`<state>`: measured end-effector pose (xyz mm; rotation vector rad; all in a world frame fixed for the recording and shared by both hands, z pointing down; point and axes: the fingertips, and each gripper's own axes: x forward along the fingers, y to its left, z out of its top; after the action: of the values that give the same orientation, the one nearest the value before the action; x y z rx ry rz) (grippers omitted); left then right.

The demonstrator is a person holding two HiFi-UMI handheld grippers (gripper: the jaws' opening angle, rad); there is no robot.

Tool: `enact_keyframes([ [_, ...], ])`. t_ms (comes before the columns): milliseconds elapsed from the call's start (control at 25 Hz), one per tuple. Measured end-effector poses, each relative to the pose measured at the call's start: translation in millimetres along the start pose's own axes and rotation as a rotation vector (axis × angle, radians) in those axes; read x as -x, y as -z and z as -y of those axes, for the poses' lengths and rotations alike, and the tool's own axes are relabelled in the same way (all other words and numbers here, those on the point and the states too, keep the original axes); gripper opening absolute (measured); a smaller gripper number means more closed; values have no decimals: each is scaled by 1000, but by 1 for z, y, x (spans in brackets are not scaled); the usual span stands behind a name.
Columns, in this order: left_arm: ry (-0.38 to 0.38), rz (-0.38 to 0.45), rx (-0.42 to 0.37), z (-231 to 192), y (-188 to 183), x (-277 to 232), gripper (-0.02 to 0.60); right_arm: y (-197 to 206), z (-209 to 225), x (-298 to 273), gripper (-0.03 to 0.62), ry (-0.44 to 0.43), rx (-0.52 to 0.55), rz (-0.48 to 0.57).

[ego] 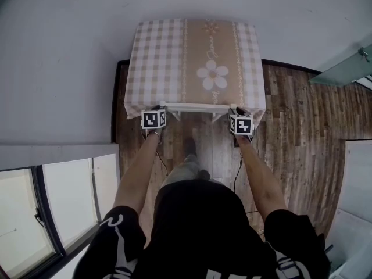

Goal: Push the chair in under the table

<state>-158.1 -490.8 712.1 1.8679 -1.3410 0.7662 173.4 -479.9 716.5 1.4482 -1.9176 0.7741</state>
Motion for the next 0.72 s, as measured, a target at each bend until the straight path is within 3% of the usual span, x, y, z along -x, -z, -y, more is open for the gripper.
enact_keyframes([
  [360,17,120,-2,12,-30,31,129,-30,-3,27,117,-7,5,93],
  [720,17,245,-63,35,-63,68,70,-64,-13,64,98,-26,16,228],
])
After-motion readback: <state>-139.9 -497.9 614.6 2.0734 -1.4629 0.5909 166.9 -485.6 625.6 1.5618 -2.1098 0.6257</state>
